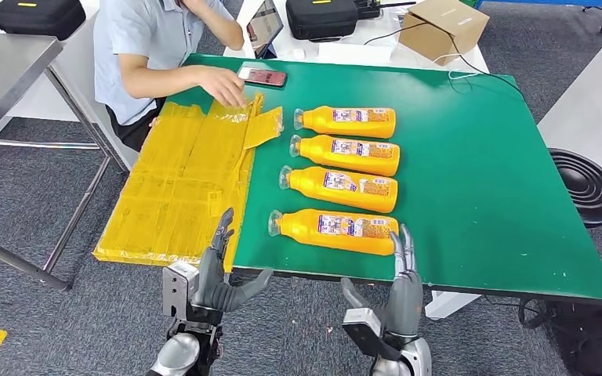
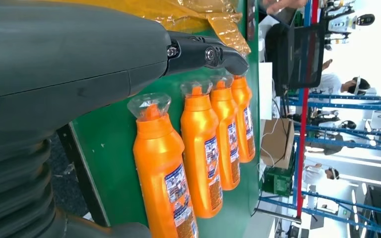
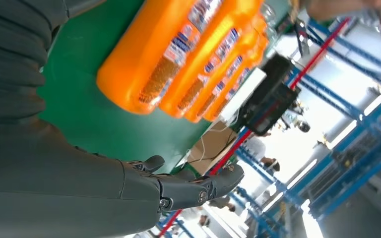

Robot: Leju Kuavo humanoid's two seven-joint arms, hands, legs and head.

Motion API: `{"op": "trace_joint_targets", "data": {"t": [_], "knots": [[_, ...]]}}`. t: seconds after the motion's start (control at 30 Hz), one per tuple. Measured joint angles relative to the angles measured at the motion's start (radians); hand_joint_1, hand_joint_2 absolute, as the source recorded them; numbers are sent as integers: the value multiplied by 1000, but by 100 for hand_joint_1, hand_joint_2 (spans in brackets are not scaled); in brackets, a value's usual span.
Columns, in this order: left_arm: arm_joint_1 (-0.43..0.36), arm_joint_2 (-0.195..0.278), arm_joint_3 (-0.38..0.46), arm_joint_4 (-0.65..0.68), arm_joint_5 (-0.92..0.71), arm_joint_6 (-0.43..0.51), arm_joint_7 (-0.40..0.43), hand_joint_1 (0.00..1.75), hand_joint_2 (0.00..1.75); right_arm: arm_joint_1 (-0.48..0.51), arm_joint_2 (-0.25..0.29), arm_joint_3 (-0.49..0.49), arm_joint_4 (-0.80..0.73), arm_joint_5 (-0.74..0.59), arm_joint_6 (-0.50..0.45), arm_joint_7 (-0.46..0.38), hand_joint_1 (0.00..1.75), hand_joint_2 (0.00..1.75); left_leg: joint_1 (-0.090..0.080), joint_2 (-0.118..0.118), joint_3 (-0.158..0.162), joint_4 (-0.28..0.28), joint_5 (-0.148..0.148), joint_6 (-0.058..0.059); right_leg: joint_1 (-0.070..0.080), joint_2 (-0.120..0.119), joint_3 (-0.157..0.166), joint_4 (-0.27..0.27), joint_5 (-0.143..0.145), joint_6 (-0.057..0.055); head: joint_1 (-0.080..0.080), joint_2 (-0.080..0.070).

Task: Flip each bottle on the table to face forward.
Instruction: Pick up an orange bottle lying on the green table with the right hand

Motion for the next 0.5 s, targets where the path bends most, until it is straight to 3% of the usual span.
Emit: {"op": "trace_joint_targets", "data": {"t": [0.27,0.5], "knots": [[-31,0,-14,20,10,-16,0,0,175,-99,-43,-8,117,201,-1,109,0,175,0,0,0,0,0,0,0,0,0,0,0,0,0,0],[-49,-12,-24,27,17,-21,0,0,175,-220,-81,-31,262,484,-1,269,0,175,0,0,0,0,1,0,0,0,0,0,1,0,0,0]]}}
